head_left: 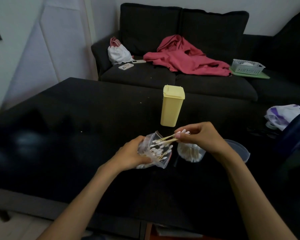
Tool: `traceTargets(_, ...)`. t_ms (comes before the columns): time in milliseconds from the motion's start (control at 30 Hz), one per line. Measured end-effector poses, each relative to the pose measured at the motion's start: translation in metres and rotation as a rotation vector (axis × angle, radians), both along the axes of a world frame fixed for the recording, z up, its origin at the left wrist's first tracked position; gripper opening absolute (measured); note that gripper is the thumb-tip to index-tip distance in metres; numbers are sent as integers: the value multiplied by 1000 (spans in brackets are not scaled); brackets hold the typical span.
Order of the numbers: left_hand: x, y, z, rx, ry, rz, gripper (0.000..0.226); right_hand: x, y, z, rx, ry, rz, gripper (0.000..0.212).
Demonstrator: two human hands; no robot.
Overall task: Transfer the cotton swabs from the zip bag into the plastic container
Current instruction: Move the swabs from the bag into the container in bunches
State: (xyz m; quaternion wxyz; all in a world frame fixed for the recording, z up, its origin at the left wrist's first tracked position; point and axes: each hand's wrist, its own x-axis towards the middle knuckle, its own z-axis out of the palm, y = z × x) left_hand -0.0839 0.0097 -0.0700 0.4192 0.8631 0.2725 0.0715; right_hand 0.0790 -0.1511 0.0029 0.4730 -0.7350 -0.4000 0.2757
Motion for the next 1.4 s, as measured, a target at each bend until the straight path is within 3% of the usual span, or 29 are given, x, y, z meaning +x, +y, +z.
traceTargets(200,2,-3,2,4,-11,41,66,-6,4,-6,2,61,-34,10)
traceTargets(333,-3,-2,7,132,16,133,72,-5,5,-9,16,52,-73,11)
traceTargets(767,-8,-8,21,262,178,183,138,3,-1,-6,160,110,-246,12)
traceTargets(867,-5,-19,35,220,-61,256,115,10,-8,-2,208,171,-286,11)
traceTargets(933,4,-24,45,194,-315,321,69,17,-13,0,250,209,-298,9)
traceTargets(1000,23,-27,59,143,-323,286,34,22,-19,2,247,205,-302,8)
traceTargets(1100,59,-32,75,106,-79,204,44,28,-26,4,240,193,-283,9)
traceTargets(1200,92,-38,84,70,47,206,66,32,-33,5,261,169,-278,15)
traceTargets(1400,118,-66,88,-340,160,92,85,42,-40,5,245,112,-262,14)
